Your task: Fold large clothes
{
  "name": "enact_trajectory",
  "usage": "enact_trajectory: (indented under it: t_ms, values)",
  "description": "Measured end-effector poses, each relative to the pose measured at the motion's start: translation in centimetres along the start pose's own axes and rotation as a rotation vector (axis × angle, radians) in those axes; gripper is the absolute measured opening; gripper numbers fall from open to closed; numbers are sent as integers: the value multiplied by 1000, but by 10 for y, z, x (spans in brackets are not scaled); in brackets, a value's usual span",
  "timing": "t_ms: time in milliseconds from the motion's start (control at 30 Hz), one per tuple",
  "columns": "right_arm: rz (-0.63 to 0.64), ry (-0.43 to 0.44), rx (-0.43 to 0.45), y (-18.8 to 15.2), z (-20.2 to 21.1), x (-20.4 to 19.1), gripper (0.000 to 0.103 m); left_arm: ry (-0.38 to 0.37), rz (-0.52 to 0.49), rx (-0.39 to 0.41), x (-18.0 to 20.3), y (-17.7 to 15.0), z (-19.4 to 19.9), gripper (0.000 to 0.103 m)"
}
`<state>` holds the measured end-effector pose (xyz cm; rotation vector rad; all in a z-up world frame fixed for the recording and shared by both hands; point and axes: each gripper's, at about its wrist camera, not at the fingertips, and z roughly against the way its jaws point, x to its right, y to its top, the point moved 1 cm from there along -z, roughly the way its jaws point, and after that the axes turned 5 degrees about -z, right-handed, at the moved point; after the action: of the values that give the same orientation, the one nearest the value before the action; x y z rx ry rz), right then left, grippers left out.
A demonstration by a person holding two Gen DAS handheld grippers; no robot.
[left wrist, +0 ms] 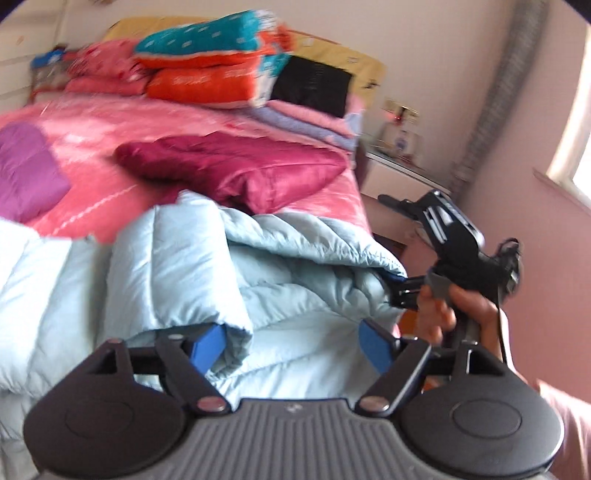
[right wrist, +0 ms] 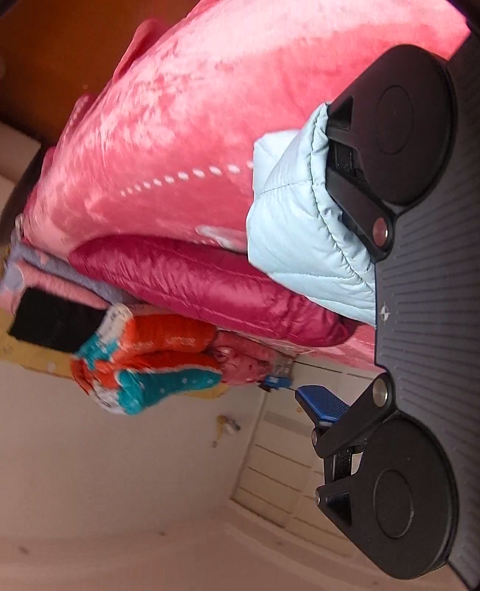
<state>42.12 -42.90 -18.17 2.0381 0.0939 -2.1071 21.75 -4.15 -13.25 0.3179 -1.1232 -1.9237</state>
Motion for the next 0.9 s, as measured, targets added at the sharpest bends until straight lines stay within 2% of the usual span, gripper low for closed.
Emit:
enact_trajectory:
  t_ms: [100, 167, 400, 567, 667, 733, 800, 900]
  values:
    - [-229, 48, 31, 8, 11, 29, 103, 13, -45, 14, 7, -2, -4, 80]
    - [-260, 58, 26, 7, 14, 33, 103, 0, -52, 10, 10, -2, -10, 80]
    - [-58, 41, -33, 5, 15, 0, 103, -136, -178, 41, 48, 0, -25, 80]
    - [34, -58, -177, 4, 7, -4, 103, -223, -210, 46, 67, 2, -29, 80]
    - [123, -65, -265, -2, 8, -12, 103, -230, -198, 27, 67, 1, -27, 80]
    - [193, -30, -353, -9, 6, -20, 103, -218, -175, 25, 62, -1, -24, 80]
    - [250, -1, -445, -22, -1, -26, 103, -197, -124, 29, 50, -4, -16, 80]
    - [323, 12, -534, -46, -11, -34, 103, -149, -13, 60, 24, -9, -1, 80]
